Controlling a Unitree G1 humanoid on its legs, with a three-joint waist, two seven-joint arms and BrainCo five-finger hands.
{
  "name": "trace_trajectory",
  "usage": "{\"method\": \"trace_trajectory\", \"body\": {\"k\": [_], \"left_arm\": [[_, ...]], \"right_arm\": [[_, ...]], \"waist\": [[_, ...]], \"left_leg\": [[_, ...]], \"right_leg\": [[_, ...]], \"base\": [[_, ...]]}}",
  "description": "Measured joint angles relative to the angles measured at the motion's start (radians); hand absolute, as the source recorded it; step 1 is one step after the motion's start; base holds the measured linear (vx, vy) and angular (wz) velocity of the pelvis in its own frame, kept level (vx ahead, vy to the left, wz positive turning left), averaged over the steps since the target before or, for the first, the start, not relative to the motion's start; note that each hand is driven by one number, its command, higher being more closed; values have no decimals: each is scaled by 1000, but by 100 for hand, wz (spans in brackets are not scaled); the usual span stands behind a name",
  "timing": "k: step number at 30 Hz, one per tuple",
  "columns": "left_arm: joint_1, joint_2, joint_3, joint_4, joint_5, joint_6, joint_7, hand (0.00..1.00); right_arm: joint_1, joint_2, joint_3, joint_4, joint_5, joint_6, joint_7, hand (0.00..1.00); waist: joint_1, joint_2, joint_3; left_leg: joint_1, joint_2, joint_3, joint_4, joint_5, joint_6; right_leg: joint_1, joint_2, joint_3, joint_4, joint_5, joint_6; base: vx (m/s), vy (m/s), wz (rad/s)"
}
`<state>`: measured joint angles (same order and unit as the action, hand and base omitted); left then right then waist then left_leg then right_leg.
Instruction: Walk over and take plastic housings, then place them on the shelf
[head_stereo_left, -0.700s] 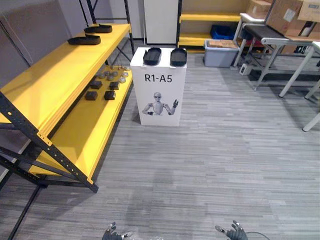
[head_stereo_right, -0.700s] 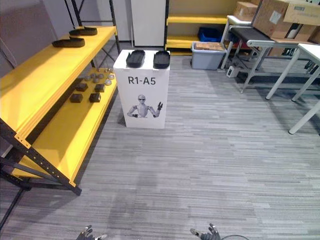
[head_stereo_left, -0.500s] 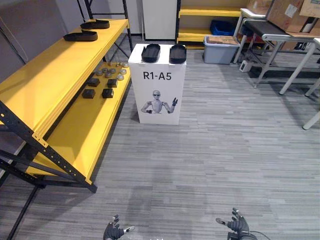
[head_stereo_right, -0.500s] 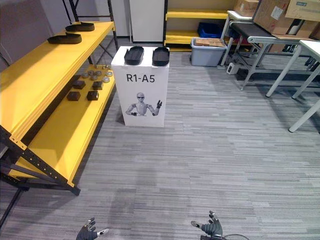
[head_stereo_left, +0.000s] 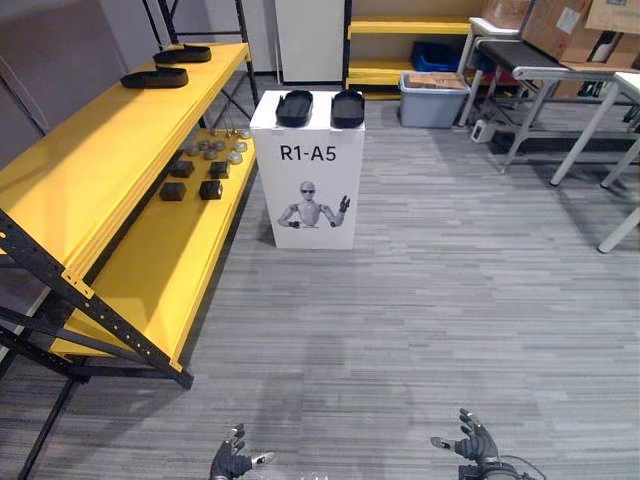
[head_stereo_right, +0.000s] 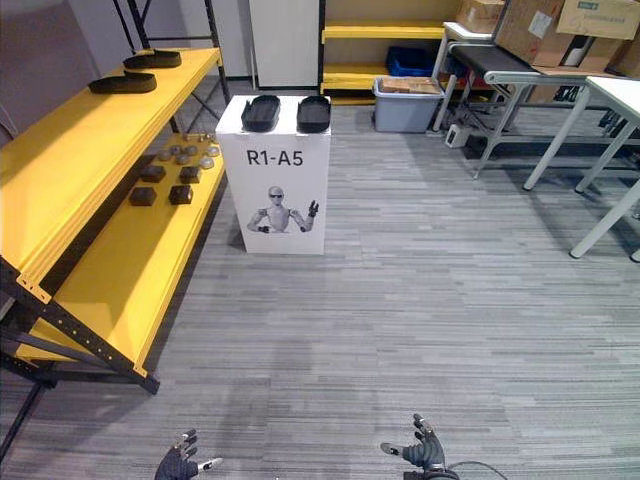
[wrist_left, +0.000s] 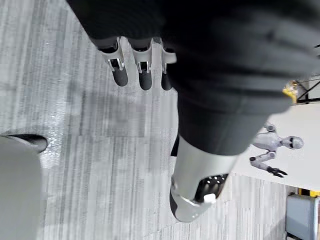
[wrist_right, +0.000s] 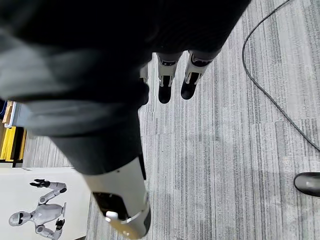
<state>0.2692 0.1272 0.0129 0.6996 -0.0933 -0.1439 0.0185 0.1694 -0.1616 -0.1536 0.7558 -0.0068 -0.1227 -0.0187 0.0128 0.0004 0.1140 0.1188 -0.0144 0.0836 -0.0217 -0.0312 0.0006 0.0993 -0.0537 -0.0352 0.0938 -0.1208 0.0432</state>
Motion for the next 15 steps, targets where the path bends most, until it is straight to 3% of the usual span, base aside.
{"method": "trace_trajectory", "body": {"k": [6,9,10,12,13,14,15], "left_arm": [[-4,0,1,-37,-2,0,22,0],[-5,-1,2,-63,-4,0,29,0],[-1,-4,2,-72,-4,0,31,0],[0,-14,2,-92,-4,1,35,0],[-2,-17,2,-94,-5,1,38,0],[-3,-13,2,-96,-5,2,41,0],[-3,-9,2,-95,-5,3,43,0]], "right_arm": [[-19,2,-4,-2,33,0,-16,0],[-45,2,-7,-4,39,0,-29,0],[-59,3,-18,-4,39,0,-34,0],[-79,2,-45,-4,40,1,-43,0],[-79,2,-50,-4,44,2,-48,0],[-78,9,-40,-6,51,2,-52,0],[-76,16,-37,-7,54,2,-53,0]], "waist": [[1,1,2],[3,6,8],[4,13,11],[5,19,23],[6,23,33],[4,21,39],[2,19,46]], "left_leg": [[-15,-3,1,1,-1,-1],[-55,-2,8,77,-51,3],[-86,0,18,140,-94,9],[-133,-4,26,242,-170,28],[-130,-9,28,270,-201,42],[-115,-12,27,276,-215,54],[-97,-13,25,278,-223,62]], "right_leg": [[-6,-3,-1,-7,1,0],[-17,-6,-1,-1,0,1],[-34,-10,1,26,-16,20],[-87,-30,-2,154,-87,62],[-146,-46,-12,307,-115,79],[-244,-67,-36,531,-105,78],[-299,-77,-47,630,-110,80]], "base": [[12,-4,0],[26,1,-8],[0,32,-17],[-1,50,-9],[20,74,-2],[77,99,0],[150,102,-1]]}}
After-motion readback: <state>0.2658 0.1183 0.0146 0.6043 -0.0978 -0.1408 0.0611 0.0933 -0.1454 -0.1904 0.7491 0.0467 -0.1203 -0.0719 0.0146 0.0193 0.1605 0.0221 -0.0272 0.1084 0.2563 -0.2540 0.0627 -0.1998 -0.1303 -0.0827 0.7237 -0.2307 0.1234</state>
